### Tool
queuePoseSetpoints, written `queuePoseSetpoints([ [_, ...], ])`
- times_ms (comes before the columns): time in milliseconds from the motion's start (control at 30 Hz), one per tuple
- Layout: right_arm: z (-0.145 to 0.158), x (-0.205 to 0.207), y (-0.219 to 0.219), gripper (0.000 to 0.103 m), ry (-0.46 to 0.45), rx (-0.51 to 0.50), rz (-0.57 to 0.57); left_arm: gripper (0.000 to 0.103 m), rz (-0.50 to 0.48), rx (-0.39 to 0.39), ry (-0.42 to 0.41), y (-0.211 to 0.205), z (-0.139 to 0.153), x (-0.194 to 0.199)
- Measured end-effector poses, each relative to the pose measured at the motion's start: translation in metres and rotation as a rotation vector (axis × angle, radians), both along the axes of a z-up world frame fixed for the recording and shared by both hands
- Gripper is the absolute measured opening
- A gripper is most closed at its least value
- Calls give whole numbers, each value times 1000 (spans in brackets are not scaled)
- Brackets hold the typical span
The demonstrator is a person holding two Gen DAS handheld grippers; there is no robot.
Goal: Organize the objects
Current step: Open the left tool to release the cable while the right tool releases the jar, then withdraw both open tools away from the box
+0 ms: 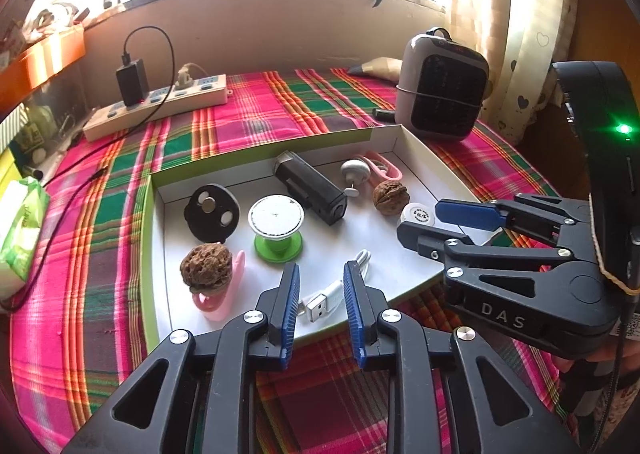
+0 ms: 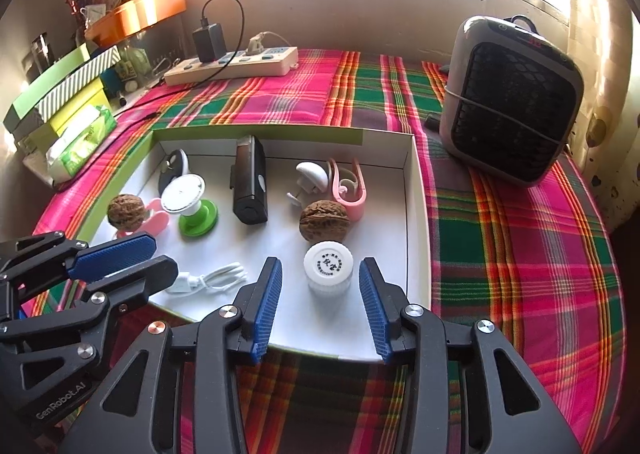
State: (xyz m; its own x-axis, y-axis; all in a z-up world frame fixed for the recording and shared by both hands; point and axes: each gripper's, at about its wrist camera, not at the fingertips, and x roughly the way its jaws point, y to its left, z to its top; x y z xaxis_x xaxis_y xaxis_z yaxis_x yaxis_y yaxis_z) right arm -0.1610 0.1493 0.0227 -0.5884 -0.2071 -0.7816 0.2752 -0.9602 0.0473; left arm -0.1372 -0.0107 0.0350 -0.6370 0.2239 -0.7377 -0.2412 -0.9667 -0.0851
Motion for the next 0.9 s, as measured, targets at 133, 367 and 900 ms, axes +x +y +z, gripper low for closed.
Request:
queuePoseSetpoints([
  [133,6,10,0,42,16,-12,-3,23,30,-6,-1,-3,3,6],
  [367,13,31,-3,43,41,-26,-9,24,89,-17,10,-9,8,24],
  [900,2,70,-7,48,46,-7,-14,25,180,-74,10,-9,-4,61],
])
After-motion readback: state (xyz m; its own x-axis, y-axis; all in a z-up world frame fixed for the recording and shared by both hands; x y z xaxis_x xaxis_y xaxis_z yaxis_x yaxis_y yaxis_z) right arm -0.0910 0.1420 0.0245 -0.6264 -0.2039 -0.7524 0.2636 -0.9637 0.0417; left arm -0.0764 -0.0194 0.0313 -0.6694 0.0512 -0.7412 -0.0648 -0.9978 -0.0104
